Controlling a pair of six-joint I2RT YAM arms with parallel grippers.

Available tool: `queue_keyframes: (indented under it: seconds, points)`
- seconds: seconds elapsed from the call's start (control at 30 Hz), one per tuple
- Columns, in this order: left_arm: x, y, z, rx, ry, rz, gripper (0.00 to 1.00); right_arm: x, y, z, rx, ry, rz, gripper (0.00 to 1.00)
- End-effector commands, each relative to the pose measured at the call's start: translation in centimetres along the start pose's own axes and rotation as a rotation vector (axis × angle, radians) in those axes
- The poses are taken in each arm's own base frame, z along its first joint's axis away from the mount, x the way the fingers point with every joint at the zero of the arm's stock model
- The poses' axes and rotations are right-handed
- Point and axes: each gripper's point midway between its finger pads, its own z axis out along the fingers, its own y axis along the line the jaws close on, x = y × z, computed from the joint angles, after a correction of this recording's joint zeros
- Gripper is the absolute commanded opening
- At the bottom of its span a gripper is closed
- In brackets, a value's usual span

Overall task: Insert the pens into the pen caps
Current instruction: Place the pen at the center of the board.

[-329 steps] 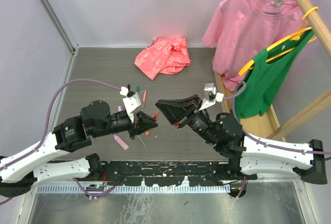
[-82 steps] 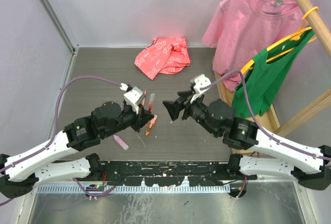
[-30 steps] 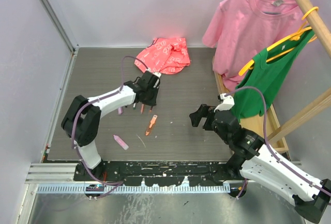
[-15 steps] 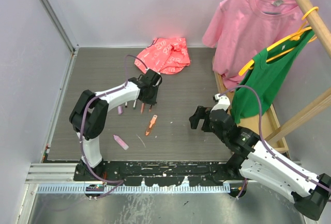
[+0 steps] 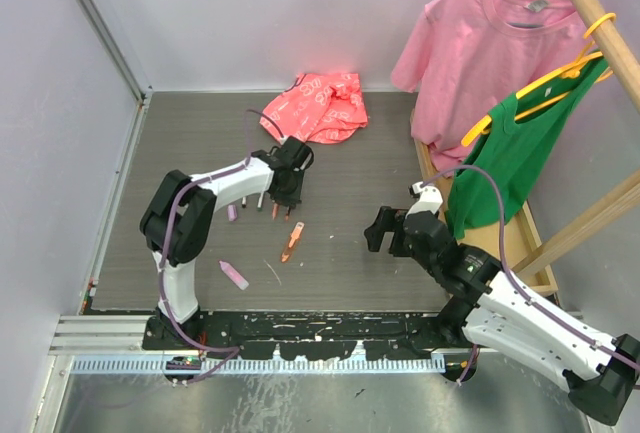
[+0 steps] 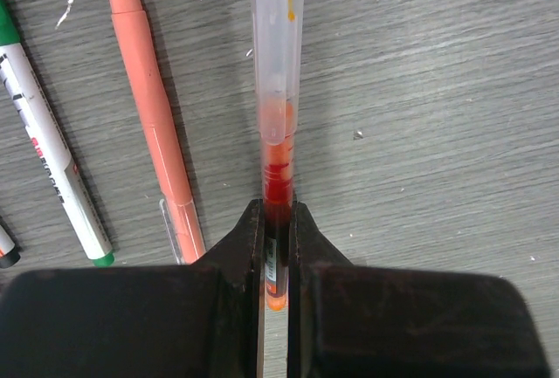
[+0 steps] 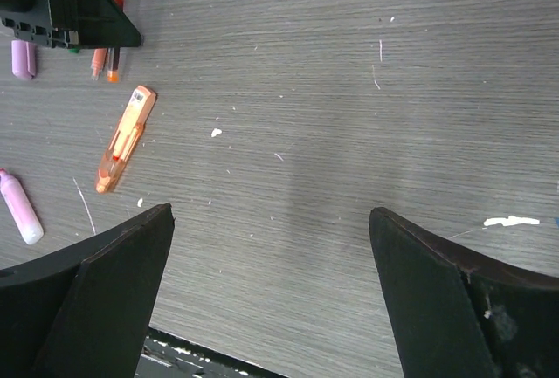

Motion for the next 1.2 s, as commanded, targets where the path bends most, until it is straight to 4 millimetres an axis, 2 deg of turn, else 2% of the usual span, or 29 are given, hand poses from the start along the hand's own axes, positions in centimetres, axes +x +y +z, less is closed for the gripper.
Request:
queue_keyframes:
  seconds: [0.0, 0.1, 0.2, 0.3, 0.63, 0.77, 0.97, 1.03, 1.17]
  points:
    - [-1.2, 0.1, -0.1, -0.002, -0.017, -0.030, 0.05, -1.4, 1.7, -0.2, -0.054, -0.022, 0.020, 0.99]
    - [-1.0, 0.2, 0.3, -0.002, 0.002, -0.037, 0.08, -1.2, 1.8, -0.1, -0.056, -0.013, 0.020, 0.99]
    - [-0.7, 0.3, 0.6, -0.006, 0.014, -0.038, 0.19, -1.0, 2.1, 0.0, -0.069, 0.000, 0.014, 0.99]
    - [-0.6, 0.4, 0.7, -0.007, 0.018, -0.038, 0.24, -0.8, 2.3, 0.1, -0.077, 0.009, 0.013, 0.99]
    - [-0.7, 0.3, 0.4, 0.018, 0.018, -0.042, 0.25, -0.6, 2.8, 0.4, -0.092, 0.032, -0.001, 0.99]
    - [-2.4, -0.6, -2.2, 0.085, -0.033, -0.043, 0.27, -1.0, 3.1, 0.1, -0.106, 0.022, 0.005, 0.99]
    - [-6.3, -1.9, -9.2, 0.207, -0.181, -0.032, 0.33, -1.1, 3.0, 0.0, -0.103, 0.016, 0.004, 0.99]
    - [-6.7, -1.7, -10.9, 0.234, -0.221, -0.035, 0.34, -1.1, 3.0, 0.0, -0.102, 0.016, 0.007, 0.99]
    - [-6.4, 0.2, -13.2, 0.217, -0.266, -0.043, 0.36, -1.0, 2.9, 0.1, -0.098, 0.014, 0.014, 0.99]
